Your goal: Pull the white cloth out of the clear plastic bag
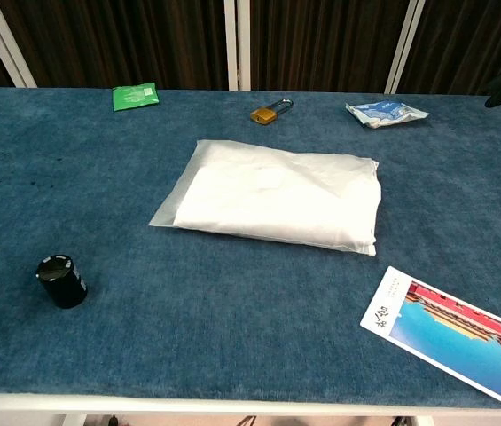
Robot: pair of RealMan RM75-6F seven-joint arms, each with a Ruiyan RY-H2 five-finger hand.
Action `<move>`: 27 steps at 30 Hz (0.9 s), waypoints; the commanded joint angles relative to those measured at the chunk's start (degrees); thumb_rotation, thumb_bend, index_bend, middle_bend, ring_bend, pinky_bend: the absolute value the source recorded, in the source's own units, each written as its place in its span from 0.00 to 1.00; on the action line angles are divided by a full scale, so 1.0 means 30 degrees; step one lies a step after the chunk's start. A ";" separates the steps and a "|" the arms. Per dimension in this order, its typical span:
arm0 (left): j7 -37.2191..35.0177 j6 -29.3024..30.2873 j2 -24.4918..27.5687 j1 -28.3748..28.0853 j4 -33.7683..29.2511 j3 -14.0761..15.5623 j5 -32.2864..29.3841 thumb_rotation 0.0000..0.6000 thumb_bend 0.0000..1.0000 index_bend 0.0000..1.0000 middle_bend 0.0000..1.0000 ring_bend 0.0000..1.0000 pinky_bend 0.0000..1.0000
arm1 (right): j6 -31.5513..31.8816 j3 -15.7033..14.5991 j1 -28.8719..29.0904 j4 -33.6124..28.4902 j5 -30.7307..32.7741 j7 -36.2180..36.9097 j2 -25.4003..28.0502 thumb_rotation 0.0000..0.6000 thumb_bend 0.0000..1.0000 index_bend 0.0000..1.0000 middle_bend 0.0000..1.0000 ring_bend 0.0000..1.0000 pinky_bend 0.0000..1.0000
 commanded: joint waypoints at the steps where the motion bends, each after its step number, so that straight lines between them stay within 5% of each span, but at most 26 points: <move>1: 0.0007 -0.0100 -0.0044 -0.0074 -0.0031 -0.0023 -0.0014 1.00 0.17 0.30 0.22 0.15 0.21 | -0.0019 0.0038 0.0010 -0.0023 0.0031 -0.0025 -0.0036 1.00 0.27 0.18 0.20 0.02 0.12; 10: 0.0002 -0.0439 -0.0335 -0.0019 -0.0053 0.0361 -0.0076 1.00 0.17 0.30 0.22 0.15 0.21 | -0.1035 0.1155 0.0264 0.0820 0.3484 -0.2664 -0.1306 1.00 0.24 0.25 0.24 0.02 0.14; 17: -0.0222 -0.0382 -0.0672 0.0092 0.0155 0.0502 -0.0134 1.00 0.17 0.30 0.22 0.15 0.21 | -0.3539 0.2230 0.2071 0.3099 0.8000 -0.6813 -0.4664 1.00 0.23 0.33 0.18 0.00 0.14; 27: -0.0542 -0.0317 -0.0652 0.0229 0.0436 0.0569 -0.0369 1.00 0.17 0.30 0.22 0.15 0.21 | -0.4034 0.3535 0.4057 0.6503 1.0472 -0.9025 -0.9546 1.00 0.25 0.34 0.16 0.00 0.14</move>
